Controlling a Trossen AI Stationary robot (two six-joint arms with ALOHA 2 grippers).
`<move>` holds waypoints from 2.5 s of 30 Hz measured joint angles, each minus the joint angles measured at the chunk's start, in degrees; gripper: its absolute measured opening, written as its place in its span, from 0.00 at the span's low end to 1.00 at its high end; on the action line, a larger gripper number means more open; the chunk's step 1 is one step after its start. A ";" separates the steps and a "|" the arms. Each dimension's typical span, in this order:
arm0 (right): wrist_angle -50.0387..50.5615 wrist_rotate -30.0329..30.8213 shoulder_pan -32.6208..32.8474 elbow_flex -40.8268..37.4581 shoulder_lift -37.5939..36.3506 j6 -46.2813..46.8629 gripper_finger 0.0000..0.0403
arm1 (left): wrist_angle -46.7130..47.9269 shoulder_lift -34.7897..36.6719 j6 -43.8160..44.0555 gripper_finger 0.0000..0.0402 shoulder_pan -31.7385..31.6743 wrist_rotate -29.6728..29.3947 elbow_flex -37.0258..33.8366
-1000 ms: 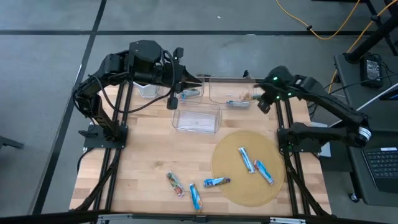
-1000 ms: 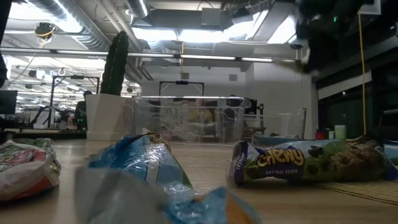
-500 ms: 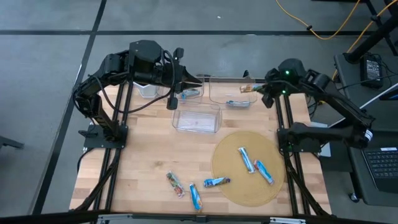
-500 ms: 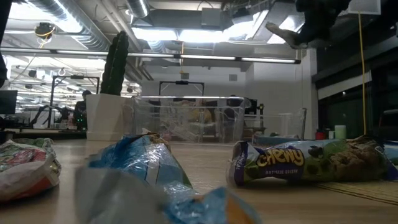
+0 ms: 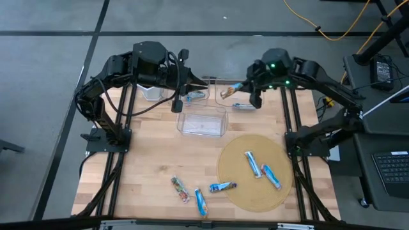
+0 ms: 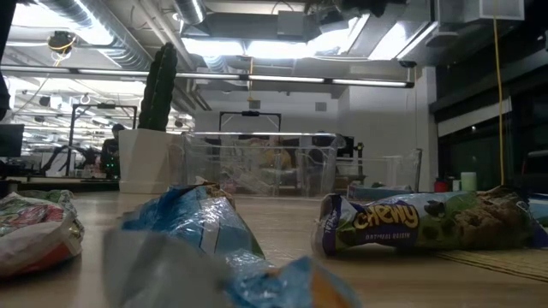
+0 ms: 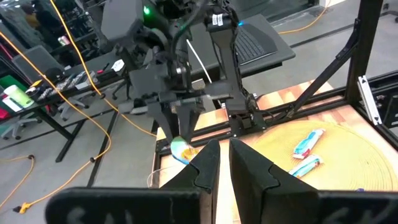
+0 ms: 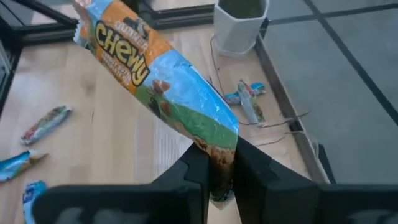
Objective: Pick and place Granola Bars by type
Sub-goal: Put the yellow granola bar into the bottom transparent bin, then put the red granola bar into the top left transparent bin
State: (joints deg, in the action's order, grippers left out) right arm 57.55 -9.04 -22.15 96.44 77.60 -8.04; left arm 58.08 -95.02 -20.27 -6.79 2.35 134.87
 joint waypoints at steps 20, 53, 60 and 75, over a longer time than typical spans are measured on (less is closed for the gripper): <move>-16.01 -4.18 5.22 -6.71 17.26 -1.29 0.11 | -0.01 0.00 0.02 0.07 0.00 0.04 0.00; -18.88 -1.38 5.44 -7.56 40.85 -0.65 0.18 | 0.00 0.00 1.05 0.08 0.00 0.09 0.02; -18.92 -1.44 5.46 -7.56 40.02 -0.62 0.32 | -0.02 0.00 1.05 0.07 0.00 0.07 0.02; -16.09 7.26 5.42 -11.34 22.69 -1.16 0.38 | 23.30 1.81 10.62 0.08 1.20 -2.54 0.02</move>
State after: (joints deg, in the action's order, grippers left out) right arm 41.46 -1.77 -16.73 85.10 100.29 -9.20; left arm 81.38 -93.21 -9.65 -5.58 -0.19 134.89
